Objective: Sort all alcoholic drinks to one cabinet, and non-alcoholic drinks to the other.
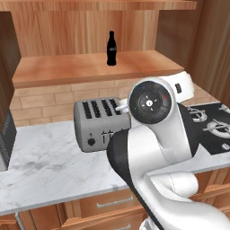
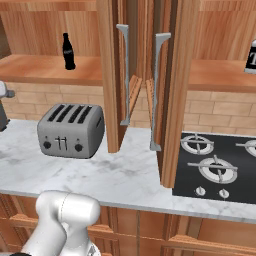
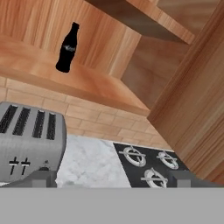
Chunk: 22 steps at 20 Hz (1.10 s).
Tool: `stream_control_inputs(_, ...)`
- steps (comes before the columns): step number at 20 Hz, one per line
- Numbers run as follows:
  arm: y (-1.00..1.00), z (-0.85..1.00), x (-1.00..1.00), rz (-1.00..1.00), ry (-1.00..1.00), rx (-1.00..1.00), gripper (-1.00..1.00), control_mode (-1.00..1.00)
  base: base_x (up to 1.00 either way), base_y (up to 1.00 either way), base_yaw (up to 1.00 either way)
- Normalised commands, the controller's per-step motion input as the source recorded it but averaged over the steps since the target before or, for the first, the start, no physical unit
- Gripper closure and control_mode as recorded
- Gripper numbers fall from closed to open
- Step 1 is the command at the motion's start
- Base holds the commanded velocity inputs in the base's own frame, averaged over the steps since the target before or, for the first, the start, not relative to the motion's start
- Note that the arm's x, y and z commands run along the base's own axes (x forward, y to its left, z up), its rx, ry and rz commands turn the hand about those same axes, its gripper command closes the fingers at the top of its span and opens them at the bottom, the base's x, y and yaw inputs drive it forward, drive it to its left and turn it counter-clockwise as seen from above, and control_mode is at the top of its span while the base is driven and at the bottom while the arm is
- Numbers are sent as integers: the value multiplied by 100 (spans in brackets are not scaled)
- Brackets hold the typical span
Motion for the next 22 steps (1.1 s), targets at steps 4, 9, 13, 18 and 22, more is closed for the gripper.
stream_control_inputs(4,0,0,-1,0,0,0,-100,-100,0,0,0)
stream_control_inputs(9,0,-1,-12,0,-2,0,-100,100,-77,-2,-7)
stream_control_inputs(13,0,0,0,0,0,0,-100,100,-100,-9,-14)
stream_control_inputs(18,0,0,0,0,0,0,-100,100,-89,-17,-20)
stream_control_inputs(22,0,0,0,0,0,0,-100,100,-54,-26,-35)
